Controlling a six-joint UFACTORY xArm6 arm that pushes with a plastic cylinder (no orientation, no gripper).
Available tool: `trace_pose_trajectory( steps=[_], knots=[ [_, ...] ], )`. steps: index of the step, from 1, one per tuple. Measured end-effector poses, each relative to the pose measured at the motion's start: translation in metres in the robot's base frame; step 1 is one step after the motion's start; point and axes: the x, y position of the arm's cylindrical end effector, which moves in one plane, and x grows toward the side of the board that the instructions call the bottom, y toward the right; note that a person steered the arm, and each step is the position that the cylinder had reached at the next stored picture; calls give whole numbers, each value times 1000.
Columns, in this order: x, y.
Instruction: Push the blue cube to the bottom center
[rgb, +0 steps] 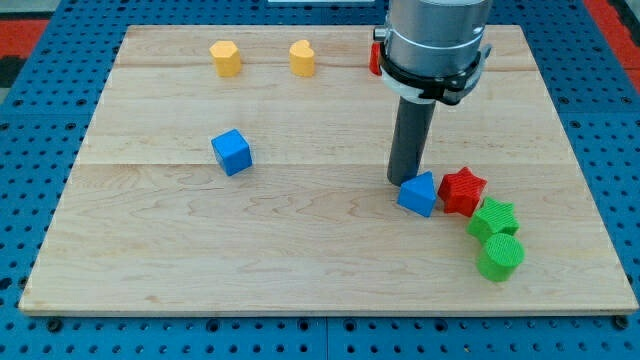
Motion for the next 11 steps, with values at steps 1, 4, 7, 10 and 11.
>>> trace_pose_trajectory(
  steps=[1,4,7,10,11],
  knots=[
    [0,-40],
    [-93,-188],
    [0,-133],
    [59,-100],
    [87,-144]
  ],
)
